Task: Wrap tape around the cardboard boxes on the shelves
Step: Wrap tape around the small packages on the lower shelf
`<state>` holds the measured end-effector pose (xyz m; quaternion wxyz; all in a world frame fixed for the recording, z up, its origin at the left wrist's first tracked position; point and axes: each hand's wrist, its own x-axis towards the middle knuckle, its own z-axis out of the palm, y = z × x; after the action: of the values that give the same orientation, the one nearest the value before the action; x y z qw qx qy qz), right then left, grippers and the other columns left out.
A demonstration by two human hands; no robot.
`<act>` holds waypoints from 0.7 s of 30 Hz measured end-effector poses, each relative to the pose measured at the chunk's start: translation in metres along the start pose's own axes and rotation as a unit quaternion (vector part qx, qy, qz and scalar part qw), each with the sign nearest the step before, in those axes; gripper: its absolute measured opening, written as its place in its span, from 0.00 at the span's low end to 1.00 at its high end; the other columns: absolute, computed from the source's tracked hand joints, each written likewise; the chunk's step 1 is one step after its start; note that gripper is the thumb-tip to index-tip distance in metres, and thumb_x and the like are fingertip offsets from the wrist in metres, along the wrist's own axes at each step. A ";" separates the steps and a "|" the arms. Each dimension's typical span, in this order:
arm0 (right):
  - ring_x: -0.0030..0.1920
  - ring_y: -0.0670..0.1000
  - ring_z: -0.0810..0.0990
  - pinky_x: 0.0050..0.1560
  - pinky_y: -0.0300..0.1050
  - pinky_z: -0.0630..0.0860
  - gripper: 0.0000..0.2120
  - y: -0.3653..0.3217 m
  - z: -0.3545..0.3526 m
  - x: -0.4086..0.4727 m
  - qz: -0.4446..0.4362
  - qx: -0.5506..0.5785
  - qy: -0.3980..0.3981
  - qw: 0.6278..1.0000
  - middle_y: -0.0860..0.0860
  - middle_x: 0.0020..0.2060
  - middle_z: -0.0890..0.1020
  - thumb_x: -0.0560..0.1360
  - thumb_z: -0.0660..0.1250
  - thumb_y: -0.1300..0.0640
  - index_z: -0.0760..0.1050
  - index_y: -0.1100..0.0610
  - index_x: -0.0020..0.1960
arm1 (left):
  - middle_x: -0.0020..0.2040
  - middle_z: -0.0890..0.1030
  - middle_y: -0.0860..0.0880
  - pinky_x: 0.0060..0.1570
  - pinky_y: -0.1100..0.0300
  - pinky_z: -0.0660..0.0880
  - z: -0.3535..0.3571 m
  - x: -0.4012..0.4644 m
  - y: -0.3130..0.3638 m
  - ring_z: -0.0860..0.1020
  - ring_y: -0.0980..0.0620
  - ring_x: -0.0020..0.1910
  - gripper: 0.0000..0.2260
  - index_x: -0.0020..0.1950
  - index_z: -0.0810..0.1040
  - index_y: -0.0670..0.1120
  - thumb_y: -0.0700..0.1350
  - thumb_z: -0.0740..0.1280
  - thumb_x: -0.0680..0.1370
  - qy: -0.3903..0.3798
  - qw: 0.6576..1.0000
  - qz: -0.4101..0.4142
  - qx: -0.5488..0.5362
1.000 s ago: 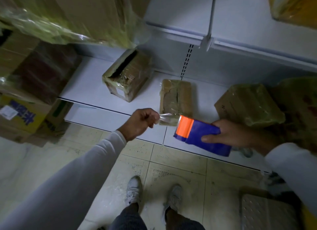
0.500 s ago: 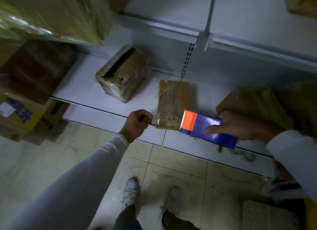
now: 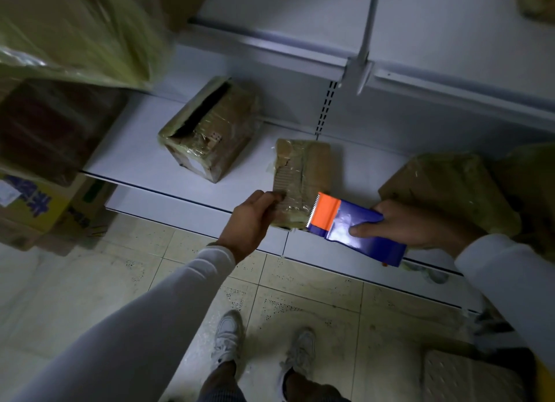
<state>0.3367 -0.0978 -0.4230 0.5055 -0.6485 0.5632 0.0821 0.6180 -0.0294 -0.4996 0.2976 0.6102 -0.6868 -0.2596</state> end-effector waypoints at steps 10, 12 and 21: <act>0.22 0.44 0.73 0.31 0.40 0.67 0.18 -0.005 0.009 0.001 0.012 -0.019 0.015 1.000 0.46 0.20 0.77 0.71 0.71 0.40 0.74 0.54 0.36 | 0.75 0.62 0.43 0.67 0.47 0.63 -0.014 0.031 -0.006 0.63 0.42 0.72 0.40 0.77 0.55 0.50 0.60 0.70 0.71 -0.055 0.962 0.163 0.212; 0.24 0.47 0.73 0.31 0.42 0.66 0.20 -0.004 0.013 0.003 0.009 -0.025 0.022 0.999 0.47 0.19 0.75 0.69 0.71 0.37 0.74 0.54 0.35 | 0.78 0.55 0.43 0.71 0.48 0.56 -0.011 0.052 -0.005 0.56 0.43 0.76 0.37 0.78 0.54 0.46 0.61 0.64 0.75 -0.124 0.928 0.238 0.258; 0.30 0.54 0.75 0.36 0.46 0.69 0.29 0.009 0.019 -0.006 -0.036 0.052 -0.003 0.998 0.56 0.30 0.78 0.67 0.70 0.35 0.78 0.63 0.43 | 0.78 0.54 0.42 0.74 0.47 0.53 -0.004 0.072 -0.018 0.54 0.41 0.76 0.28 0.78 0.53 0.46 0.58 0.47 0.81 -0.234 0.868 0.307 0.314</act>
<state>0.3359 -0.0782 -0.4335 0.5429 -0.6407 0.5417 0.0366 0.6277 -0.1027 -0.5035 -0.0140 0.3515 -0.9341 -0.0611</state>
